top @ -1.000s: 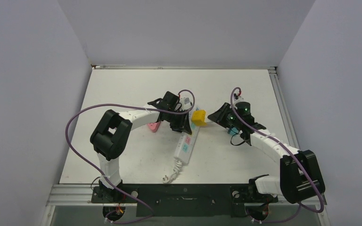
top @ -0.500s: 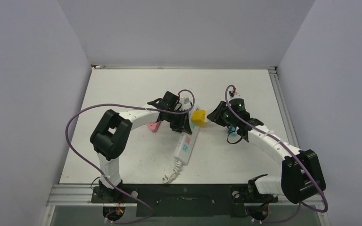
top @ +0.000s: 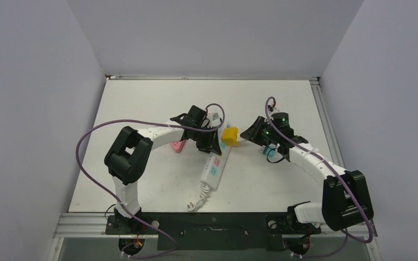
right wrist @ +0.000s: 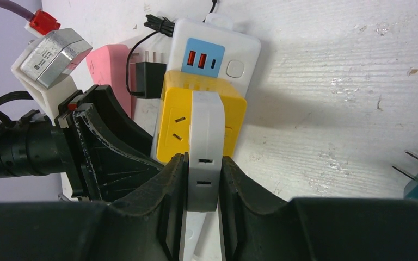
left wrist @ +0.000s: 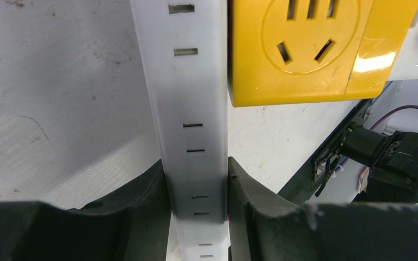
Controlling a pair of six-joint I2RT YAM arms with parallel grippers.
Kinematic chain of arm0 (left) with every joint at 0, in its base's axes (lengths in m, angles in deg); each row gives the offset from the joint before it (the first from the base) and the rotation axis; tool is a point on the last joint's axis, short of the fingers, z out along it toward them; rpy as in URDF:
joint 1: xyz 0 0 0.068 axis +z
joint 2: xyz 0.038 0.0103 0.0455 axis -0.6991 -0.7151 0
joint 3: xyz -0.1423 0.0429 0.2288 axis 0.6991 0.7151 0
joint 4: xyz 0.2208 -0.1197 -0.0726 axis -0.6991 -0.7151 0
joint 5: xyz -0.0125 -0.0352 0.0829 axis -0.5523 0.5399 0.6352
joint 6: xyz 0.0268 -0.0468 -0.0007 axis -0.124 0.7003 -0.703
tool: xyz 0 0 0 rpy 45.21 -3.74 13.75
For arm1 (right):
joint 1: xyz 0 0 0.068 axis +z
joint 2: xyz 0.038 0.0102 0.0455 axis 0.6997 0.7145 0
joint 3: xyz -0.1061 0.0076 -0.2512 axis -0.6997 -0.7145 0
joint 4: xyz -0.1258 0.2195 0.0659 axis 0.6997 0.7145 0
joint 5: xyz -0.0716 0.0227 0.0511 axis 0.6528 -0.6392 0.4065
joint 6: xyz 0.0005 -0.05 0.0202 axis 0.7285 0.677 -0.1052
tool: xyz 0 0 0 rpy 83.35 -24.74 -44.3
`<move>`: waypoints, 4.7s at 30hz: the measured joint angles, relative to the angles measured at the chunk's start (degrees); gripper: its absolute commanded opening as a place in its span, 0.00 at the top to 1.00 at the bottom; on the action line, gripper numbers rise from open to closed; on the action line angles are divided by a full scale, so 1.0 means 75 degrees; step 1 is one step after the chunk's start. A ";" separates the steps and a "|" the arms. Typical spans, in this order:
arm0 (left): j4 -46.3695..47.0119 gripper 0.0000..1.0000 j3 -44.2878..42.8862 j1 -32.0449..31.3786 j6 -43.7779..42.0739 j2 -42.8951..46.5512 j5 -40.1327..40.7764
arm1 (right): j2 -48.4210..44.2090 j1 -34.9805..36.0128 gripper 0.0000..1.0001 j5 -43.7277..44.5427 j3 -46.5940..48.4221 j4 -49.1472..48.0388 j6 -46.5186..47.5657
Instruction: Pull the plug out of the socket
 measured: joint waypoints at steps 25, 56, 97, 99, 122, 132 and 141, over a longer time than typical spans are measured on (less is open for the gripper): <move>0.0029 1.00 0.0000 -0.0009 -0.0009 -0.0006 -0.0012 | -0.0055 0.0096 0.95 0.0219 0.0154 0.0321 0.0125; -0.0035 1.00 -0.0032 0.0012 -0.0157 -0.0020 -0.0052 | -0.0326 0.0207 0.95 0.0551 -0.0239 0.0000 -0.0221; -0.0189 0.04 -0.0251 0.0169 -0.0918 -0.0058 -0.0469 | -0.0041 0.1169 0.95 0.1279 -0.0189 0.0621 0.0128; -0.0192 0.04 -0.0251 0.0268 -0.0970 -0.0035 -0.0574 | -0.0041 0.1174 0.95 0.1323 -0.0189 0.0699 0.0166; 0.0187 0.04 -0.0175 0.0323 -0.0347 0.0391 -0.0752 | -0.0726 0.1746 0.95 0.1775 -0.0189 0.0918 -0.0017; 0.0207 0.04 -0.0070 0.0323 -0.0096 0.0423 -0.0813 | -0.0778 0.2594 0.95 0.3025 0.0289 0.1652 -0.0085; 0.0300 0.04 0.0012 0.0385 0.0108 0.0504 -0.0871 | -0.0612 0.3209 0.95 0.4025 0.0723 0.2119 -0.0152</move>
